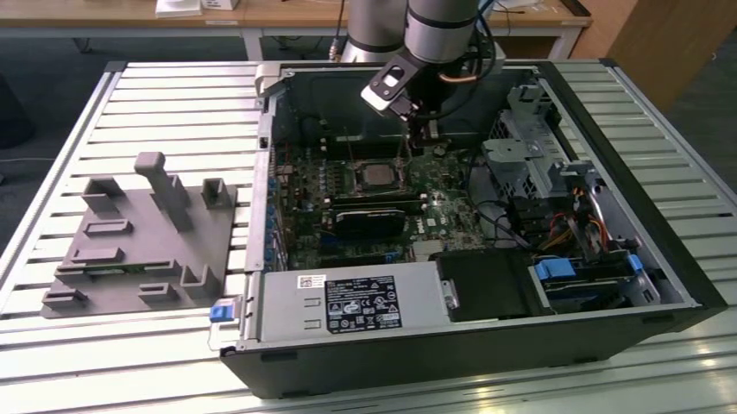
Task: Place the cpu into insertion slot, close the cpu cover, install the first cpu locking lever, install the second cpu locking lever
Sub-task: 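Close the cpu cover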
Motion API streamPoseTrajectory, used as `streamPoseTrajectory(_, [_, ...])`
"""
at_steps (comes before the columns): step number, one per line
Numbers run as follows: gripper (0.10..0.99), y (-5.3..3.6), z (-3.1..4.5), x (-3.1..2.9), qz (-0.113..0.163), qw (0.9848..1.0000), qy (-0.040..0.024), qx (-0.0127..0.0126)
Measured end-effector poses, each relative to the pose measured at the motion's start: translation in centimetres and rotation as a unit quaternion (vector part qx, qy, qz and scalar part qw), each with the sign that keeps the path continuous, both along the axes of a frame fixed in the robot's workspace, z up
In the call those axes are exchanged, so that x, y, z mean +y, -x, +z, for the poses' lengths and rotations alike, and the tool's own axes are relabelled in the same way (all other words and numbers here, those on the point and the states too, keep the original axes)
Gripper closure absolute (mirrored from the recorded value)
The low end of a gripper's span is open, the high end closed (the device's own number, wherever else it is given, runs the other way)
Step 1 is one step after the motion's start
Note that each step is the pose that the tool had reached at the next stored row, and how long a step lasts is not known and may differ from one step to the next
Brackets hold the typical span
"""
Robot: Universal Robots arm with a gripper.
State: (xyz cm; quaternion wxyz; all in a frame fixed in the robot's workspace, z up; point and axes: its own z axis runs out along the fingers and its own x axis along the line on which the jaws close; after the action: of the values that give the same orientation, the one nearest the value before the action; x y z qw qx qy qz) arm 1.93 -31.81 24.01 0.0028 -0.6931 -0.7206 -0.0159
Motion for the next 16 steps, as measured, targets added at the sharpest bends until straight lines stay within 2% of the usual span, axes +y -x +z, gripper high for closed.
streamPoseTrajectory(9, [0.973, 0.88, -0.01, 0.0, 0.0, 1.0, 0.0, 0.0])
streamPoseTrajectory(16, [0.973, 2.05, -0.09, 0.0, 0.0, 1.0, 0.0, 0.0])
